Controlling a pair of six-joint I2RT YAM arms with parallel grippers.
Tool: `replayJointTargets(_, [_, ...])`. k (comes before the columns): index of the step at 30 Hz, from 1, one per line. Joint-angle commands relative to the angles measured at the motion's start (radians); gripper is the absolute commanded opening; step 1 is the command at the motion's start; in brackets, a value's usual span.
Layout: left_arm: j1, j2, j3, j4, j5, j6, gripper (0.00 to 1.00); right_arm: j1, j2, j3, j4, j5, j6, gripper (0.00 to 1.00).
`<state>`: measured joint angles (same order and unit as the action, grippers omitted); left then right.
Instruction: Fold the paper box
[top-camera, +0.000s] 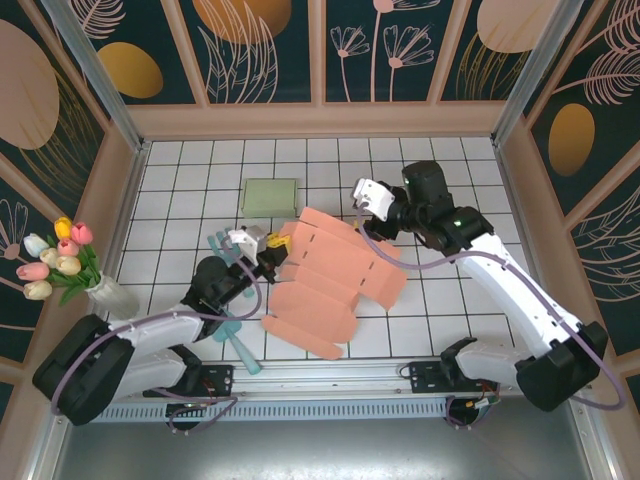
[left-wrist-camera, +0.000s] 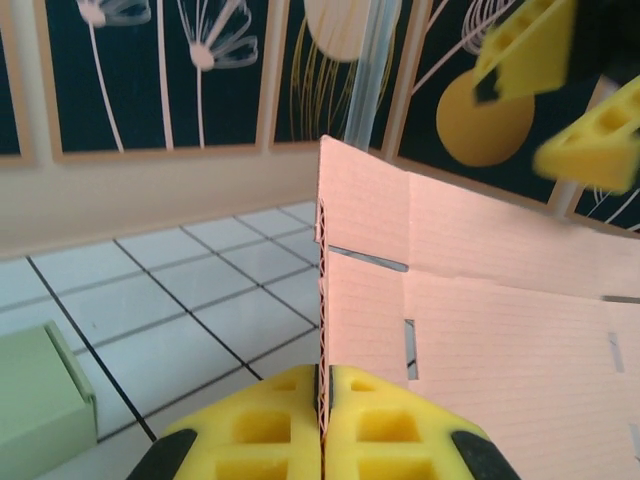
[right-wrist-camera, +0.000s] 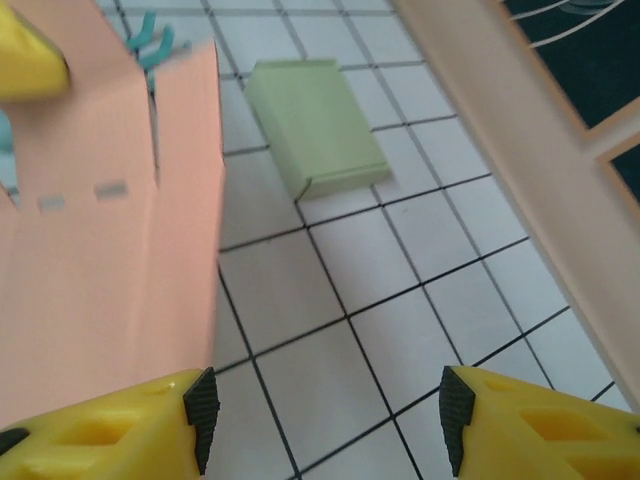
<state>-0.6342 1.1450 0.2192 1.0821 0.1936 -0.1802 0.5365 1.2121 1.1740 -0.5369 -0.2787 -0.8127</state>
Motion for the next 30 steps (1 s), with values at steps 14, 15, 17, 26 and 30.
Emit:
replayJointTargets(14, [-0.002,0.008,-0.011,0.124,-0.129,0.084,0.0,0.045,0.205,0.19,-0.154,-0.053,-0.034,0.57])
replayJointTargets(15, [-0.002,0.009,-0.011,0.124,-0.134,0.083,0.0,0.046,0.205,0.2,-0.152,-0.043,-0.028,0.58])
replayJointTargets(17, [-0.002,0.011,-0.011,0.125,-0.138,0.084,0.0,0.045,0.198,0.216,-0.15,-0.028,-0.022,0.59])
replayJointTargets(26, [-0.002,0.04,0.006,0.121,-0.128,0.075,0.0,0.056,0.193,0.216,-0.169,-0.032,0.017,0.62])
replayJointTargets(30, [-0.002,0.04,0.003,0.125,-0.125,0.073,0.0,0.056,0.22,0.182,-0.173,-0.016,0.018,0.62])
